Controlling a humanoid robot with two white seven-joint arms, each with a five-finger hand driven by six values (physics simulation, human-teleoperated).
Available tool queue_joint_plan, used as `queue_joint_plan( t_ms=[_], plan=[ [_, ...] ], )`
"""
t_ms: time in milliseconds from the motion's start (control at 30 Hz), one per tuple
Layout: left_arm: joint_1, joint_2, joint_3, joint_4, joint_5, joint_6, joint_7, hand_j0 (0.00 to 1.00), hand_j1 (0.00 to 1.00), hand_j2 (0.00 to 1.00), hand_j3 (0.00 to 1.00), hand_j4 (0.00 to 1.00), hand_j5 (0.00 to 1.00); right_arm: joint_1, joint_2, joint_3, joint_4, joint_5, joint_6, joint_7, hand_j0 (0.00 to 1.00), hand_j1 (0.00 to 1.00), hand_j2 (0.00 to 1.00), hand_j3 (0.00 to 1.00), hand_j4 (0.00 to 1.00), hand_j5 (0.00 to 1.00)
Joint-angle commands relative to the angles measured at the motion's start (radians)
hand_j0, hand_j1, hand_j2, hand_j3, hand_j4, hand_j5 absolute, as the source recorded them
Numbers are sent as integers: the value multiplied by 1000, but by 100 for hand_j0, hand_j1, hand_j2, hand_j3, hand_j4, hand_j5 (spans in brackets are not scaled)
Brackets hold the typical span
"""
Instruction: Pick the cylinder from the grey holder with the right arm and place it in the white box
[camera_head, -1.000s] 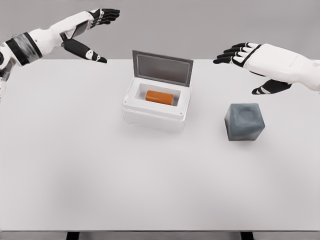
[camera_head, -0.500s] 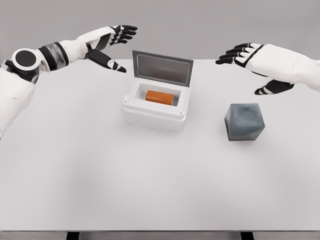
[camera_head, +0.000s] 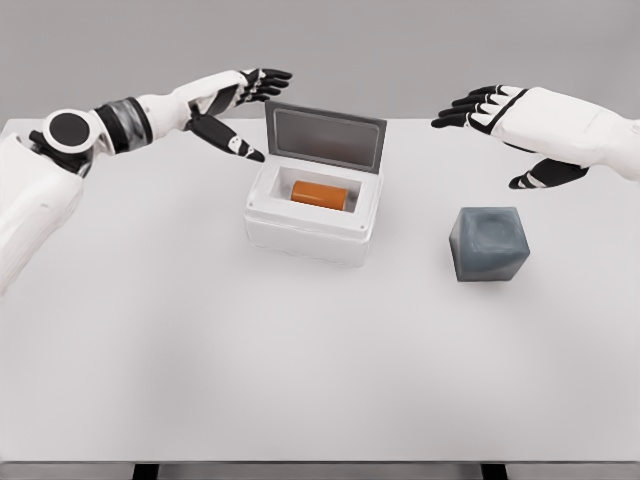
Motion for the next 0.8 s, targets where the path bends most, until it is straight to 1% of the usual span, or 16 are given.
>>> queue_joint_plan(
  t_ms=[0,167,333,600,633,700,767],
  plan=[
    [0,6,-11,-23,9,-5,0,100,100,100,100,100,100,0,-1,0,0,-4,3,-1,100,100,100,100,100,100],
    [0,15,-32,-26,23,-49,0,100,100,100,100,100,100,0,-1,0,0,-4,3,-1,100,100,100,100,100,100],
    [11,60,-34,-78,41,-48,0,100,100,100,100,100,100,0,-2,0,0,-4,3,-1,100,100,100,100,100,100],
    [37,160,-34,-208,104,-49,0,100,100,100,100,100,100,0,-1,-2,0,-4,3,-1,100,100,100,100,100,100],
    [51,173,-32,-228,115,-48,0,100,100,100,100,100,100,0,-1,-2,0,-4,3,-1,100,100,100,100,100,100],
    [55,189,-34,-259,127,-48,0,100,100,100,100,100,100,0,-2,-2,0,-4,3,-1,100,100,100,100,100,100],
    [55,204,-57,-279,135,-48,0,100,100,100,100,100,100,-2,-1,-2,0,-4,3,-1,100,100,100,100,100,100]
  ],
)
